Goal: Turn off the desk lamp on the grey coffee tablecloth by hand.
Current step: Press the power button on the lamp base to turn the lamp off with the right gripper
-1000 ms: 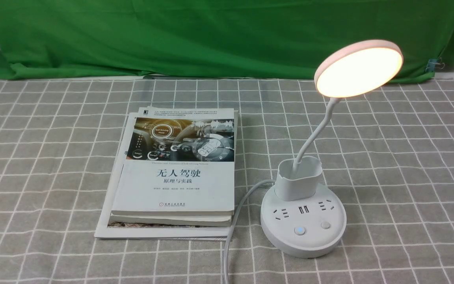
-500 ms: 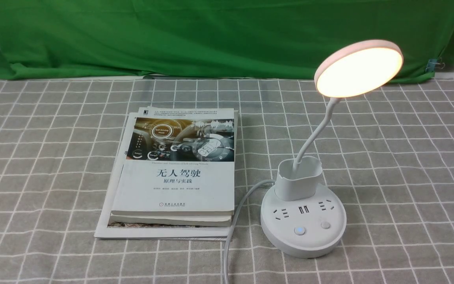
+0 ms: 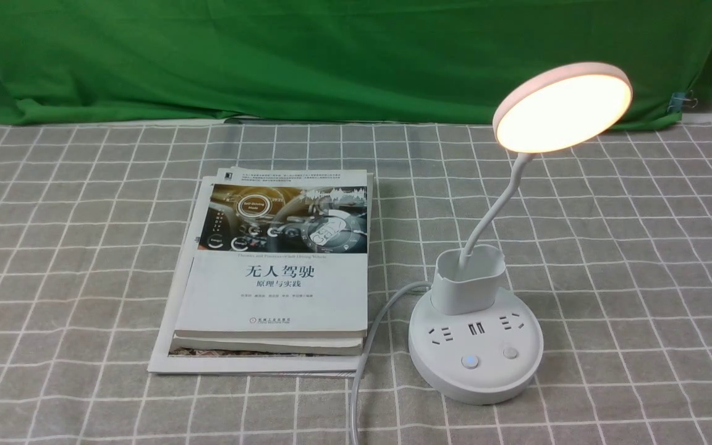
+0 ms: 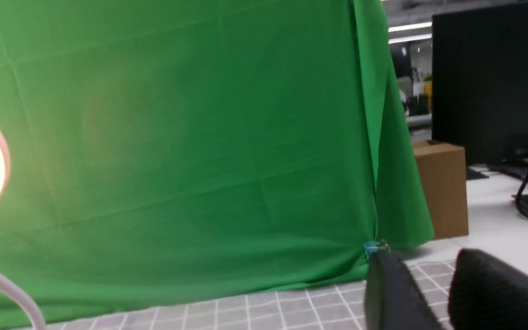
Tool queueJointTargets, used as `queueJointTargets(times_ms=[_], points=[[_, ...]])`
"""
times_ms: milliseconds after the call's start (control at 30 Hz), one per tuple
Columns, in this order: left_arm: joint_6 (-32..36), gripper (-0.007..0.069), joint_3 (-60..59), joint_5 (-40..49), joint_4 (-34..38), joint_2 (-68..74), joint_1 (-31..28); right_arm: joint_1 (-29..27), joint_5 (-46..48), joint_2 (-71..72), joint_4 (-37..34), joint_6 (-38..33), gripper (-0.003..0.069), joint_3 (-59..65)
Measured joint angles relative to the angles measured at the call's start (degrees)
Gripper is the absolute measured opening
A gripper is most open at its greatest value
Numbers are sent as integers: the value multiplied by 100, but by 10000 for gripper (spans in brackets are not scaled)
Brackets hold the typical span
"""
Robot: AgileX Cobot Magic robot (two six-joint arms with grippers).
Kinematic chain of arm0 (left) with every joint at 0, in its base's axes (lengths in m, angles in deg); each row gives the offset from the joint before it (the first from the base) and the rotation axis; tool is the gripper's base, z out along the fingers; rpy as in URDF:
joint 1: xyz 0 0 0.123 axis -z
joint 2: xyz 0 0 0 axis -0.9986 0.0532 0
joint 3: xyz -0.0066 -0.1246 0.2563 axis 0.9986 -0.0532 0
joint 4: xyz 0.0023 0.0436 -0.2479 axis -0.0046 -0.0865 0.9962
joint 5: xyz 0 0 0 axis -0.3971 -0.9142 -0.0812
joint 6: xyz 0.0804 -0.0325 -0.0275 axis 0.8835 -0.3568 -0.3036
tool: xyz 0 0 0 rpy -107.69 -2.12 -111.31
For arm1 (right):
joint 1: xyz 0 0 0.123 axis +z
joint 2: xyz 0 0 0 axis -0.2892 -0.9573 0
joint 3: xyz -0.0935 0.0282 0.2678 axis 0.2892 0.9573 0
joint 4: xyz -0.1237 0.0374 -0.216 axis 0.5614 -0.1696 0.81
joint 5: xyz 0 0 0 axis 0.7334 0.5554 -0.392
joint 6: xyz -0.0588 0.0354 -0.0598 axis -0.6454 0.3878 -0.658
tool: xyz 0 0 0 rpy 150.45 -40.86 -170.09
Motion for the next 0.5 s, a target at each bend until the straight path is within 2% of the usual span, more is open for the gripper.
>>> queueJointTargets(times_ms=[233,367,500], points=[[0,1,0,0,0,0,0,0,1601,-1778,0,189,245,-1267],[0,1,0,0,0,0,0,0,1542,-3003,-8,108,245,-1387],[0,1,0,0,0,0,0,0,1310,-3877,-194,514,245,-1412]])
